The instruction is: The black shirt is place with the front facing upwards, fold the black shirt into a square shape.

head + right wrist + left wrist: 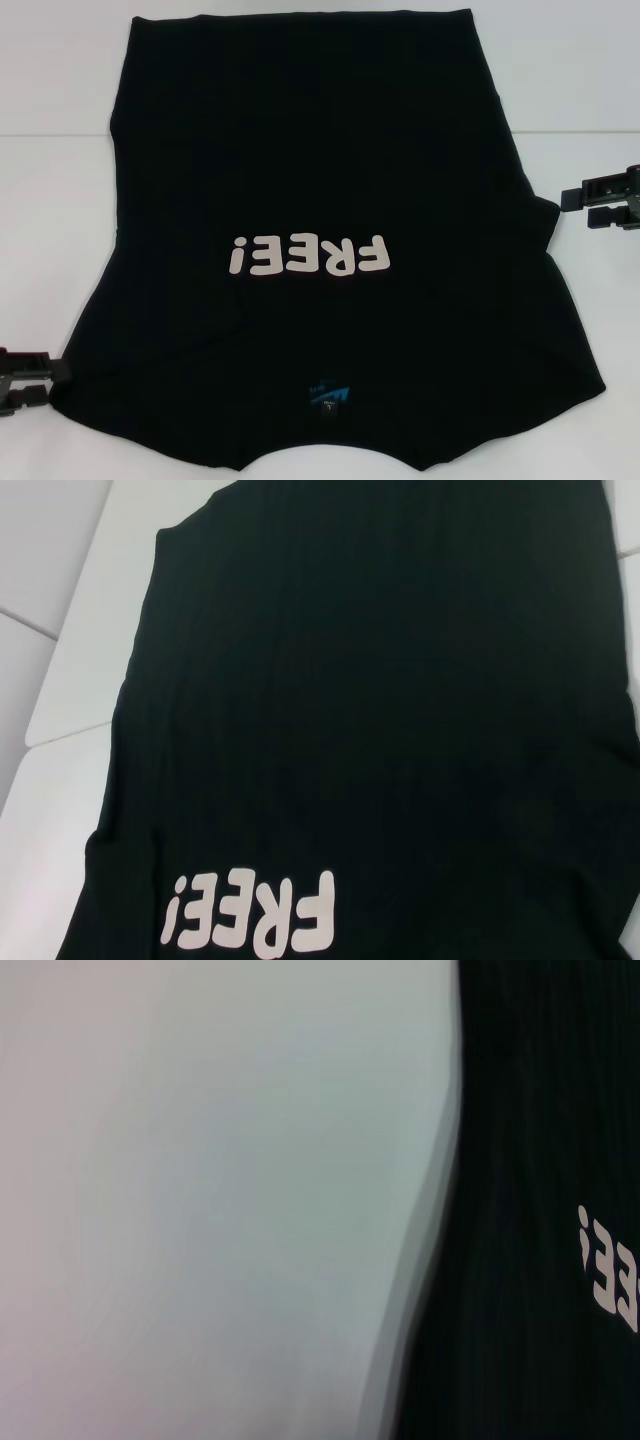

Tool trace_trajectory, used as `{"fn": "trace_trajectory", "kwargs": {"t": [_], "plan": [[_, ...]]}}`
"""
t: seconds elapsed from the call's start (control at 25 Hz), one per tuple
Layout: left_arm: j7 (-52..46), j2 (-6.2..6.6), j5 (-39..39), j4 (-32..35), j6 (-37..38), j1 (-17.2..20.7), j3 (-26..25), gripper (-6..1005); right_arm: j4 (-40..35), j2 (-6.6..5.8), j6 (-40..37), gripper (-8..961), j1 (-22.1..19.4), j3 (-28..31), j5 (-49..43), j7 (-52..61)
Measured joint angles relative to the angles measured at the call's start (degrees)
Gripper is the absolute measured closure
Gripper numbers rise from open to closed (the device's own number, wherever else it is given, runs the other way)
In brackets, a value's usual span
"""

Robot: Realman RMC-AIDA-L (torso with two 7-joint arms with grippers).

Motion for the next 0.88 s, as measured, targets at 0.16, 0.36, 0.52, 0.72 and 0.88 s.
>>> {"fn": "trace_trajectory", "kwargs": {"t": [0.16, 0.36, 0.52, 0.72, 0.88], "plan": [[-0.2, 0.00, 0.0, 0.0, 0.0, 0.2, -0.2, 550, -0.1, -0.06, 0.0, 328, 0.0, 0.0, 0.0, 0.0], [-0.5, 0.02, 0.0, -0.4, -0.1, 0.2, 0.2, 556, -0.2, -0.06, 0.0, 329, 0.0, 0.0, 0.0, 0.0], [-0.5, 0.04, 0.0, -1.2, -0.4, -0.1, 0.5, 561, -0.1, -0.06, 0.1, 329, 0.0, 0.0, 0.0, 0.0], [-0.5, 0.04, 0.1, -2.5, -1.3, -0.7, 1.5, 567, -0.1, -0.02, 0.1, 329, -0.1, -0.1, -0.1, 0.0], [-0.3, 0.04, -0.1, -3.7, -1.8, -2.0, 1.8, 572, -0.2, 0.04, 0.1, 328, -0.1, -0.1, -0.1, 0.0]]}}
